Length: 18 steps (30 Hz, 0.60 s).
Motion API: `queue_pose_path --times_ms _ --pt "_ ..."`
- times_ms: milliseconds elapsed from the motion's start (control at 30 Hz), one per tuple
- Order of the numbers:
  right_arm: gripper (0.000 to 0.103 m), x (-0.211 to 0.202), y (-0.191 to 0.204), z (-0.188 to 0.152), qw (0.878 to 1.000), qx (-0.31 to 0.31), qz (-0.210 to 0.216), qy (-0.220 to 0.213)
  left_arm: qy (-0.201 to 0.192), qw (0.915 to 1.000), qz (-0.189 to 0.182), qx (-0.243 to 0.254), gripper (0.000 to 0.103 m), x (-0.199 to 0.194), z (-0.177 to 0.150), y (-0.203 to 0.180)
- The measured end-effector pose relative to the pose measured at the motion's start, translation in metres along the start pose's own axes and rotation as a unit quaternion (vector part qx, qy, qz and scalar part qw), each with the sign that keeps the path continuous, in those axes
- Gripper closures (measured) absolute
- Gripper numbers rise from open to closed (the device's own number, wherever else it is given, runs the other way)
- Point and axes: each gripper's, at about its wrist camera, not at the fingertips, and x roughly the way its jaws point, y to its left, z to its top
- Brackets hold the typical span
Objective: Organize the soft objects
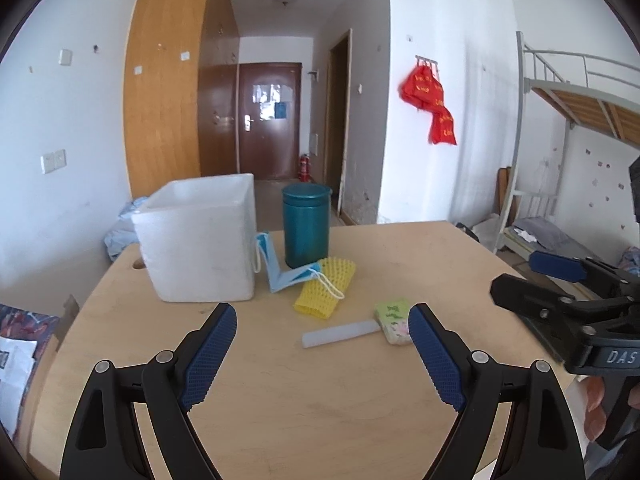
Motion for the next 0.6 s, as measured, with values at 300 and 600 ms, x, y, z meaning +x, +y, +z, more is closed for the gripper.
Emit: queue_pose_path --times_ms 300,600 --pt "0.009 0.031 -0.014 -0.002 0.999 0.007 -0.003 0.032 0.029 0.9995 -0.011 0.005 0.015 0.035 -0.001 0.003" --pt "0.009 0.070 -0.035 -0.008 0.997 0.019 -0.002 0.072 0.059 0.9975 -0.031 0.021 0.015 0.085 0.001 0.005"
